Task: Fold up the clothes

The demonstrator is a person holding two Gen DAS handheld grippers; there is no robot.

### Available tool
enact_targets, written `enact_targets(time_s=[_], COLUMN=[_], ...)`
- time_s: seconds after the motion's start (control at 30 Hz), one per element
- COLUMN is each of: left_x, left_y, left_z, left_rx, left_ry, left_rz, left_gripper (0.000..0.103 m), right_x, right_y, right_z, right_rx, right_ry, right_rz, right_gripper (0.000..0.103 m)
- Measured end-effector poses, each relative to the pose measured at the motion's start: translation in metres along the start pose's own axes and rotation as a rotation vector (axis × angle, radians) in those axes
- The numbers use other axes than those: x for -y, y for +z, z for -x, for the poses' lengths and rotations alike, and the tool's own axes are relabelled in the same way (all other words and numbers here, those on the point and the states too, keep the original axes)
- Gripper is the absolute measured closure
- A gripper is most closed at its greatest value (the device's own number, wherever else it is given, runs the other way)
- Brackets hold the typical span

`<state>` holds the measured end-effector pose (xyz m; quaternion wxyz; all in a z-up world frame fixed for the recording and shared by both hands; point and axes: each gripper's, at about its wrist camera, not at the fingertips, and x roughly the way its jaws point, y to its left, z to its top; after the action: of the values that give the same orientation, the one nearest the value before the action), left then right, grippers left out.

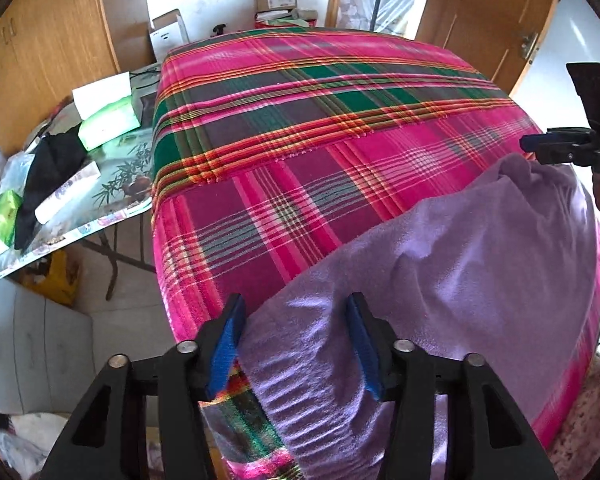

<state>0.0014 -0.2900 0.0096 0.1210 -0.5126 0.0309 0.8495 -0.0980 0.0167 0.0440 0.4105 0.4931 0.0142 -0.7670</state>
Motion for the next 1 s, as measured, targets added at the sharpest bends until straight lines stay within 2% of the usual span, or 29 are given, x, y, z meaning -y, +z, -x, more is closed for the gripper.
enact_targets(time_s=[0.13,0.33,0.53,0.73,0.87,1.0], left_x=[-0.002,0.005,0.003,0.002,0.002,0.000], left_y=[0.000,-0.008,-0.014,-0.020,-0.022,-0.022], left_z=[0.004,0.012,0.025,0.027,0.028,0.026], left_rx=[0.012,0.058,0.102,0.111,0.119,0.115], left_ry=[-0.007,0.019,0.010,0.001,-0.003,-0.010], left_rz=[0.022,0.008,0.038,0.056,0.062,0.076], left_gripper=[0.068,0.073,0.074,0.074,0.074,0.074], right_x=[0.000,-0.007,-0.012,0.010,0.019,0.016], right_y=[-0.002,0.001,0.008,0.012,0.012,0.015], right_z=[-0.004,-0.019,-0.040,-0.058,-0.056,-0.063], right_rx=[-0.032,-0.075,-0.127,-0.154,-0.148,-0.173], right_ry=[0.050,0.074,0.109,0.165,0.149,0.139], right_rz=[-0.013,0.008,0.026,-0.087,-0.117,-0.091], right_gripper=[0.067,0.067,0.067,0.067,0.067,0.067])
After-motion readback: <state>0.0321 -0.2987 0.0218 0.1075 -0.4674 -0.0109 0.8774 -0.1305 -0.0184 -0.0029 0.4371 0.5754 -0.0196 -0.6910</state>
